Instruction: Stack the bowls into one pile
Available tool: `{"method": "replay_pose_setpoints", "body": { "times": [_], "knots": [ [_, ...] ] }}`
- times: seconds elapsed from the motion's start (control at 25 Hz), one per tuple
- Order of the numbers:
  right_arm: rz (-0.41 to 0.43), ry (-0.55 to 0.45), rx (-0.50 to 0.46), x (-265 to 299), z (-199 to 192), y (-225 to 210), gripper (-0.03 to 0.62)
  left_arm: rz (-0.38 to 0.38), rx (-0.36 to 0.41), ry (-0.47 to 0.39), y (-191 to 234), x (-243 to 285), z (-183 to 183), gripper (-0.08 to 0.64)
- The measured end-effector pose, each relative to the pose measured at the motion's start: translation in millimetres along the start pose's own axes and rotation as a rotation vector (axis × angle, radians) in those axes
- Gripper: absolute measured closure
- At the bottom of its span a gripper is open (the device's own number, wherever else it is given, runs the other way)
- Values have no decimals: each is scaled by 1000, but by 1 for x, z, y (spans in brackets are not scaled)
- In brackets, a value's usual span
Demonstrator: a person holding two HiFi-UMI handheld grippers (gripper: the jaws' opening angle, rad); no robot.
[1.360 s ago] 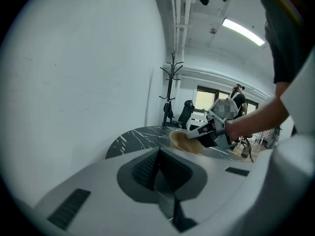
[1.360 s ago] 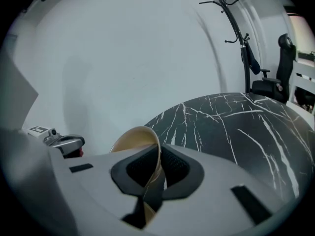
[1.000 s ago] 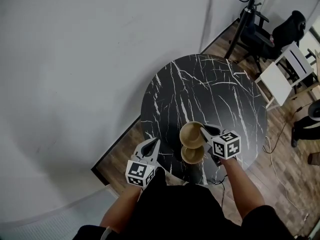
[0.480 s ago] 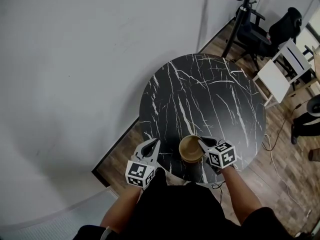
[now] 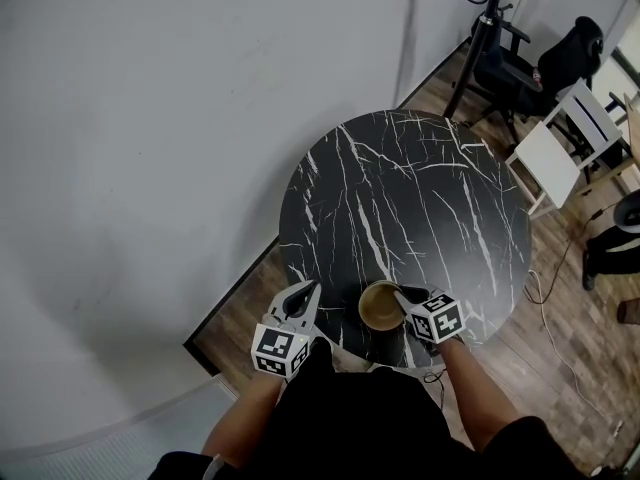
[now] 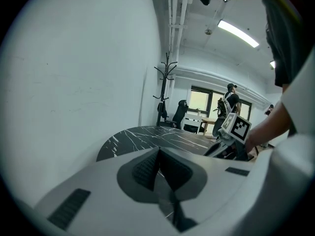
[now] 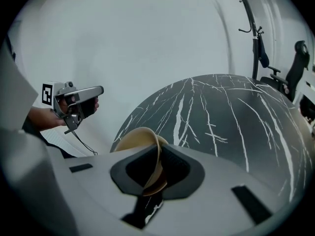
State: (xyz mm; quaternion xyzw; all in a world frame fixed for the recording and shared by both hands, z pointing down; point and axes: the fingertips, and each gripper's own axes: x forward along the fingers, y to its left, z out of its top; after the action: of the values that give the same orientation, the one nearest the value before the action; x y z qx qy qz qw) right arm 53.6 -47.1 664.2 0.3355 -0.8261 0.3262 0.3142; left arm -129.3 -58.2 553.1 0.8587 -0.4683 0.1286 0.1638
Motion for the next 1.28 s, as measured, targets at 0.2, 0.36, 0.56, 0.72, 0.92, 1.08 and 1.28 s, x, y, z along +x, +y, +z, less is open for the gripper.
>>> {"method": "replay_pose_setpoints", "body": {
  "times": [0.2,0.36,0.56,0.72,0.92,1.08,1.28],
  "knots": [
    [-28,8,-43,5,0,-2,536,7,0,2,-1,0,-2,546],
    [-35,7,-59,3,0,-3,515,5,-1,-2,-2,1,-1,546],
    [-53,-34,-69,-7,11,-6,506,-7,5,2,-4,4,-1,546],
    [-46,-91,-63,-20,29,-2,512,-19,20,-12,-10,5,7,546],
    [-43,-216,-80,-38,65,12,552,-35,71,-48,-21,7,25,546],
    [-41,-285,-113,-53,85,25,581,-54,109,-66,-31,8,35,546],
    [-81,-441,-164,-84,120,35,583,-57,113,-88,-35,5,50,546]
  ]
}}
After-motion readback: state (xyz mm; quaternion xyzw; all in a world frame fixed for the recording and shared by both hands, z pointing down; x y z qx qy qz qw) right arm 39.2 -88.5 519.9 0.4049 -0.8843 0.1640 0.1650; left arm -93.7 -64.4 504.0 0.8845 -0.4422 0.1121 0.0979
